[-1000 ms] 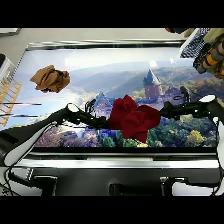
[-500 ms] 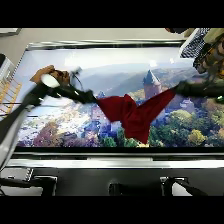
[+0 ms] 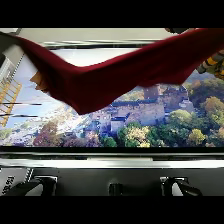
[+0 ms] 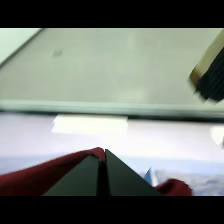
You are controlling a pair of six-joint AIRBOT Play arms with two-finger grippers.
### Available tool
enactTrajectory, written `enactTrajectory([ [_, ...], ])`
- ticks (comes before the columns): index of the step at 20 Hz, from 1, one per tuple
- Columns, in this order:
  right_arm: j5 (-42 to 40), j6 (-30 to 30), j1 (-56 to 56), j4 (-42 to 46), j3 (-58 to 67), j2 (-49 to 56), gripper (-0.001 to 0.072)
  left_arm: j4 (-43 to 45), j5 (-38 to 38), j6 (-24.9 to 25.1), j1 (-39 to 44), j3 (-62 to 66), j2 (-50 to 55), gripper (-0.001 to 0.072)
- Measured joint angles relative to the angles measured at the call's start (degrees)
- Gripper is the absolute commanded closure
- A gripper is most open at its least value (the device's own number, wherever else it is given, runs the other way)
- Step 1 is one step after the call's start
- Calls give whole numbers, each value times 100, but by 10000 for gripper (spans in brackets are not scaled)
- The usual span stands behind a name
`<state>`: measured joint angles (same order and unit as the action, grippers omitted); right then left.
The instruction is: Fold the clothes and pants, and hang the long-sleeved shirts on hangers.
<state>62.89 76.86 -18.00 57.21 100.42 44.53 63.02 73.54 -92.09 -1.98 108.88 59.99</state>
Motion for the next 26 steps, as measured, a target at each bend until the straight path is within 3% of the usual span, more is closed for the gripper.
enactTrajectory([
  [6,-192,892,0,850,223,-914,682,1495,48,-907,-177,149,-1294,693],
  [11,225,1305,2,778,247,-431,682,1963,46,-1043,-203,142,-1086,693],
  [15,1174,1360,2,221,229,997,682,1777,31,-485,-199,85,166,693],
  [18,1408,1139,11,-74,96,2398,682,1635,-219,-190,-146,70,1561,693],
  [21,1067,887,155,-164,-24,3794,682,1530,-868,28,35,61,2927,693],
  [26,-201,560,813,-264,-81,5615,681,1467,-2006,173,439,61,4404,692],
])
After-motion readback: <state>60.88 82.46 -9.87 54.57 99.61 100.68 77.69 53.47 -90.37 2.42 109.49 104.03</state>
